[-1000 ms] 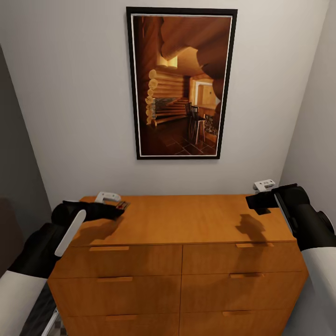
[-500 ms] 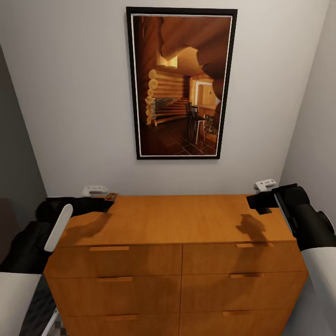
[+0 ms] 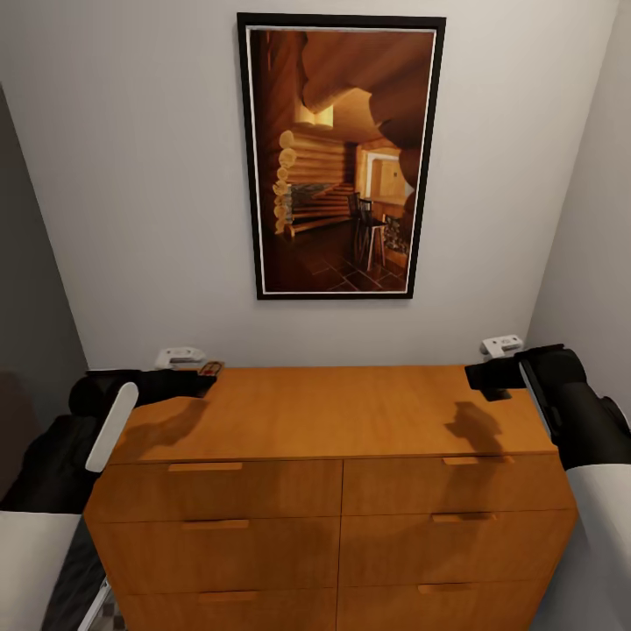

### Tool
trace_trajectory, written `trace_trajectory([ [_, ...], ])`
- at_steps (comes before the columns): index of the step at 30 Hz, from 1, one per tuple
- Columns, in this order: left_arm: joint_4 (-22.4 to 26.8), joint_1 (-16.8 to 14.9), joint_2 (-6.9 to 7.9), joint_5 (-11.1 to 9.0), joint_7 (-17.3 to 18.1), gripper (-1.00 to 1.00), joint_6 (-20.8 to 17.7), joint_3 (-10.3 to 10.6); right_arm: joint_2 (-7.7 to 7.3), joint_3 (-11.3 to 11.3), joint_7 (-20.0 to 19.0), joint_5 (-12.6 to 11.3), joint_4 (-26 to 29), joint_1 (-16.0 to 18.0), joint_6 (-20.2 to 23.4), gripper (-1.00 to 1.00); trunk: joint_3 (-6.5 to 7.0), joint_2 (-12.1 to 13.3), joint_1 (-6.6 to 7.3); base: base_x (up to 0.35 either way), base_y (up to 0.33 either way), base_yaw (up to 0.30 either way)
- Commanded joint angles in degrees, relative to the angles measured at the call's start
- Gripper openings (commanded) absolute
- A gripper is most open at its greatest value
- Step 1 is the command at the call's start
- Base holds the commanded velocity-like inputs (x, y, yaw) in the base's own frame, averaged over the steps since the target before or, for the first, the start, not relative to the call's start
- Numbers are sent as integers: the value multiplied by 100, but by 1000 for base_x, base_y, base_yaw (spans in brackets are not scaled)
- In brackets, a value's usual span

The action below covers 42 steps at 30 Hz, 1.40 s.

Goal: Take the four mousetraps from the cabinet in the bathroom and place them on the bathroom floor. Make sure all four end up on the same floor surface, and ensure that at least two of them are either under or directly next to the same bathroom sink.

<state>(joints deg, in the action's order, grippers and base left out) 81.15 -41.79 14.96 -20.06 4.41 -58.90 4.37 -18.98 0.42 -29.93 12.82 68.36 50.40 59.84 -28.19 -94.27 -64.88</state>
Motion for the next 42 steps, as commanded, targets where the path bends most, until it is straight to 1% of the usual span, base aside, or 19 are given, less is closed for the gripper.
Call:
trace_trajectory([
  [1, 5, -5, -1, 65, 38, -100, -16, 5, 2, 2, -57, 44, -3, 5, 16, -100, -7, -4, 0, 0, 0, 0],
  [6, 8, -5, -21, 69, 40, -100, -16, 12, 75, -9, -73, 10, -54, -72, 16, -100, -7, -4, 0, -18, 0, 0],
  [8, 16, -5, -26, 71, 32, -100, -16, 25, 188, -17, -65, 12, -71, -162, 16, -100, -7, -4, 0, -190, 0, 0],
  [11, 21, -5, -31, 72, 23, -100, -16, 23, 291, -21, -60, 16, -46, -291, 16, -100, -7, -4, 0, -270, 0, 0],
  [14, 23, -5, -59, 72, 14, -100, -16, 21, 337, -47, -56, 17, 2, -375, 16, -100, -7, -4, 0, -317, 0, 0],
  [18, 24, -5, -128, 72, 27, -100, -25, 20, 371, -214, -64, 16, 101, -408, 16, -100, -7, -4, 0, -335, 0, 0],
  [20, 24, -5, -157, 72, 30, -100, -32, 20, 428, -323, -71, 13, 177, -401, 16, -100, -7, -4, 0, -341, 0, 0],
  [23, 22, -5, -174, 72, 31, -100, -28, 20, 711, -431, -63, -5, 316, -396, 16, -100, -7, -4, 0, -343, 0, 0],
  [24, 23, -5, -179, 72, 29, -100, -27, 19, 903, -480, -43, -7, 377, -402, 16, -100, -7, -4, 0, -344, 0, 0],
  [25, 23, -5, -181, 72, 28, -100, -26, 19, 995, -503, -26, -6, 400, -409, -75, -100, -7, -4, 0, -344, 0, 0],
  [26, 20, -5, -183, 72, 25, -100, -23, 19, 1168, -556, 37, -2, 434, -434, -267, -100, -7, -4, 0, -344, 0, 0],
  [28, 18, -5, -184, 72, 24, -100, -20, 20, 1319, -605, 154, 3, 456, -479, -452, -100, -7, -4, 0, -345, 0, 0],
  [29, 17, -5, -185, 72, 23, -100, -21, 22, 1443, -639, 327, 3, 469, -531, -629, -100, -7, -4, 0, -345, 0, 0],
  [31, 13, -5, -186, 70, 19, -100, -18, 29, 1615, -681, 794, -9, 484, -641, -997, -100, -7, -4, 0, -345, 0, 0],
  [32, 7, -5, -186, 68, 15, -100, -17, 32, 1676, -691, 1043, -17, 487, -695, -1199, -100, -7, -4, 0, -345, 0, 0],
  [35, -8, -5, -187, 70, -2, -100, -17, 35, 1758, -702, 1434, -41, 482, -781, -1577, -100, -7, -4, 0, -345, 0, 0],
  [38, -16, -5, -189, 72, -15, -100, -16, 37, 1799, -707, 1656, -151, 449, -835, -1858, -100, -7, -4, 0, -274, 0, 0],
  [39, -24, -5, -193, 73, -17, -100, -16, 43, 1811, -710, 1724, -268, 427, -852, -1941, -100, -7, -4, 0, -79, 0, 0],
  [42, -28, -5, -199, 72, -18, -100, -16, 44, 1812, -738, 1752, -366, 410, -860, -1976, -100, -7, -4, 0, -45, 0, 0],
])
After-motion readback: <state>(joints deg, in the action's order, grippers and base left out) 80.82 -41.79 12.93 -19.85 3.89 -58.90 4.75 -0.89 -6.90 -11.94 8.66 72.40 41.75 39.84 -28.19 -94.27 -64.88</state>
